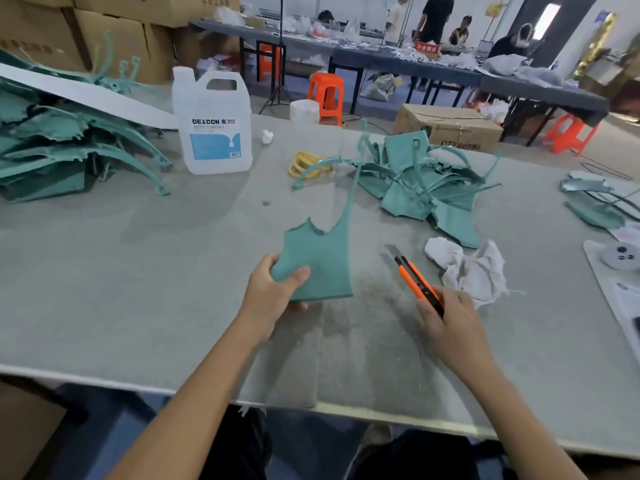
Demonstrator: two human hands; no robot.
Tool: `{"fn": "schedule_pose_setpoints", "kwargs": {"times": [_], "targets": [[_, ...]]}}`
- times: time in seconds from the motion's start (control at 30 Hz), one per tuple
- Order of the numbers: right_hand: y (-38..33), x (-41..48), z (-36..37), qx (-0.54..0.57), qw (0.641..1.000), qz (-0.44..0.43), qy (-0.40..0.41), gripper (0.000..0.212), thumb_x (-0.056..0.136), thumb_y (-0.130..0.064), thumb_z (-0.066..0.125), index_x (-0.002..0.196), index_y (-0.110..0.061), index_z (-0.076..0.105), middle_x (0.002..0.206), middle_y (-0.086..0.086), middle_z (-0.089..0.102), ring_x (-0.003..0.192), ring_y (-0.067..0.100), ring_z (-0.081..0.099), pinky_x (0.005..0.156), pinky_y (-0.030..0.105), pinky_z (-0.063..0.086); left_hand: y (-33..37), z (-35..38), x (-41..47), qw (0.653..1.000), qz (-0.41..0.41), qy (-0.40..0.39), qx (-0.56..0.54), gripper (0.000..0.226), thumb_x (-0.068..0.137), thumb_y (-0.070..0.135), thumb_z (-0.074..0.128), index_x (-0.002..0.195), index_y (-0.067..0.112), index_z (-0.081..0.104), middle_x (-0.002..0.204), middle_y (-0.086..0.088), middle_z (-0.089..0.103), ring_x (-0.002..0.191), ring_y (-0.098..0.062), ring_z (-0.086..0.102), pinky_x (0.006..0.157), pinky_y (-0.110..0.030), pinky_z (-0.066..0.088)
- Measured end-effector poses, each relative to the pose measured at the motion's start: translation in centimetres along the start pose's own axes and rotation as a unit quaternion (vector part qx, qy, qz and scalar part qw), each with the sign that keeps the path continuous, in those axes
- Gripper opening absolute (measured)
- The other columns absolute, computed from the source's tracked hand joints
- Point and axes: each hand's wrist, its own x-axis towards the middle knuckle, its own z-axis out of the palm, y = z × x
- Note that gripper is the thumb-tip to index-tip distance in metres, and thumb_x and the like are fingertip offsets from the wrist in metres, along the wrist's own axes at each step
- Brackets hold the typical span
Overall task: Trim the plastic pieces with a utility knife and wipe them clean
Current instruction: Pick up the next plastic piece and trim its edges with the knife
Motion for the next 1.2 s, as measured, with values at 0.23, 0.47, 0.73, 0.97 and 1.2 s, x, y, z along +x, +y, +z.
{"fn": "schedule_pose_setpoints", "kwargs": {"times": [0.23,0.47,0.73,0.97,1.2], "targets": [[-2.4,-1.5,0.3,0.249,0.968,0.022,-0.015,0.033,0.095,-0.015,0.069,0.105,-0.038,0.048,0.083,0.001,0.066,0.061,0.013,0.063,0.053,0.025,0.051,0.0,0.0,-0.2,0.989,0.006,0.012,0.146,0.035,0.086,0.019,0.076,0.113,0.031,0.057,0.114,-0.005,0.064,0.072,-0.019,0.069,0.042,-0.028,0.049],[-2.6,-2.3,1.6,0.247,0.968,0.026,-0.048,0.020,0.100,-0.039,0.058,0.105,-0.058,0.057,0.082,-0.002,0.070,0.054,0.013,0.058,0.049,0.033,0.051,0.3,0.8,-1.3,0.757,0.259,0.041,0.598,0.043,0.087,0.043,0.068,0.125,0.023,0.066,0.149,-0.009,0.043,0.138,-0.029,0.036,0.110,-0.042,0.029],[-3.3,-2.5,0.8,0.266,0.962,0.023,-0.061,0.020,0.100,-0.037,0.060,0.101,-0.056,0.055,0.092,-0.010,0.071,0.066,0.014,0.069,0.053,0.025,0.054,-0.8,2.3,-1.4,0.743,0.198,-0.052,0.637,0.079,0.087,0.048,0.064,0.154,0.022,0.031,0.158,-0.012,0.036,0.139,-0.031,0.041,0.111,-0.038,0.033],[-4.6,-2.6,0.5,0.263,0.956,0.000,-0.130,0.018,0.088,-0.056,0.050,0.106,-0.054,0.054,0.081,-0.006,0.069,0.055,0.012,0.058,0.050,0.032,0.052,-0.5,1.2,-1.0,0.818,0.249,0.025,0.518,0.049,0.090,0.020,0.063,0.139,0.026,0.058,0.115,-0.005,0.074,0.093,-0.037,0.068,0.078,-0.039,0.052],[-7.5,-2.8,1.4,0.201,0.962,-0.063,-0.175,0.024,0.101,-0.059,0.044,0.090,-0.039,0.053,0.064,-0.010,0.057,0.052,0.006,0.050,0.053,0.046,0.051,-0.6,0.6,0.2,0.829,0.239,0.044,0.503,0.038,0.098,0.038,0.057,0.136,0.036,0.061,0.104,0.000,0.077,0.090,-0.032,0.068,0.076,-0.036,0.050]]}}
